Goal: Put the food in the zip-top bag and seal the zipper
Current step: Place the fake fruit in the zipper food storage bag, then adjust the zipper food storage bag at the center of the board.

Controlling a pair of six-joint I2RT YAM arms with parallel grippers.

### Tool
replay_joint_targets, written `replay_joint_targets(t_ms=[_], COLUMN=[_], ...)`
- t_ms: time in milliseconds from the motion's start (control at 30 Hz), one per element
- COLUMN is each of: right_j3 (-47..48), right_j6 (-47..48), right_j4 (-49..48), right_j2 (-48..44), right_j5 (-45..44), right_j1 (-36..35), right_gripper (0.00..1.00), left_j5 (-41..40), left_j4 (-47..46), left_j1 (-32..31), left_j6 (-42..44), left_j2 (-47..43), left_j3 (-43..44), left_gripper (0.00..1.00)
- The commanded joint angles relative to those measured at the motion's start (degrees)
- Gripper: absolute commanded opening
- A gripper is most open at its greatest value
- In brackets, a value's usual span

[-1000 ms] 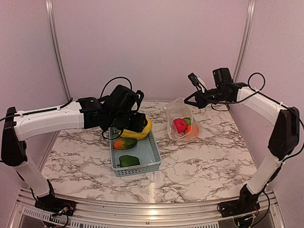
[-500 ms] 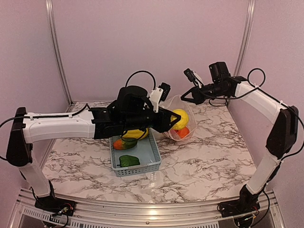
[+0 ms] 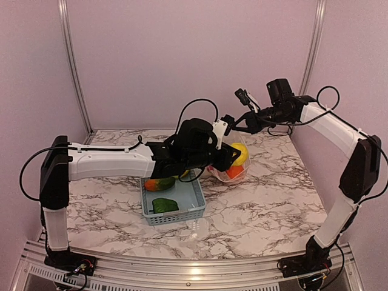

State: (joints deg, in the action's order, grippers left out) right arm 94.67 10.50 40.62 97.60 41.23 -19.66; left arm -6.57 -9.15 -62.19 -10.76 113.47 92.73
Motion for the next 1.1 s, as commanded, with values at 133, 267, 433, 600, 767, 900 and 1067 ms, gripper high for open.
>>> replay_joint_targets(t_ms=[133, 267, 433, 600, 767, 900, 1067], right_j3=[1.1, 1.2, 1.2, 1.2, 0.6, 0.6, 1.1], right_j6=[-0.6, -0.7, -0.9, -0.9, -1.2, -1.3, -1.8], right_j4=[0.5, 0.4, 0.1, -0.1, -0.9, -1.6, -3.6], right_j2=[-2.1, -2.3, -2.2, -2.1, -2.2, -1.6, -0.9], right_j5=[0.6, 0.3, 0.0, -0.6, -1.3, -1.3, -0.8], right_j1=[-0.5, -0.4, -0.5, -0.3, 0.2, 1.4, 5.7], right_gripper=[0.00, 0.00, 0.00, 0.00, 0.00, 0.00, 0.00], left_j5=[-6.4, -9.4, -14.0, -14.6, -12.5, -7.3, -6.7], left_j4=[3.0, 3.0, 3.2, 3.2, 1.0, -7.2, -7.3], left_j1=[0.2, 0.2, 0.2, 0.1, -1.0, -2.7, -3.4], left_j6=[3.1, 3.5, 3.9, 4.1, 5.4, 7.7, 6.0], left_j2=[8.8, 11.3, 13.5, 12.5, 7.8, 0.1, -6.0], left_j3=[8.8, 10.9, 13.5, 13.5, 9.7, -0.5, -6.2], left_gripper=[0.35, 0.39, 0.63, 0.76, 0.78, 0.78, 0.78])
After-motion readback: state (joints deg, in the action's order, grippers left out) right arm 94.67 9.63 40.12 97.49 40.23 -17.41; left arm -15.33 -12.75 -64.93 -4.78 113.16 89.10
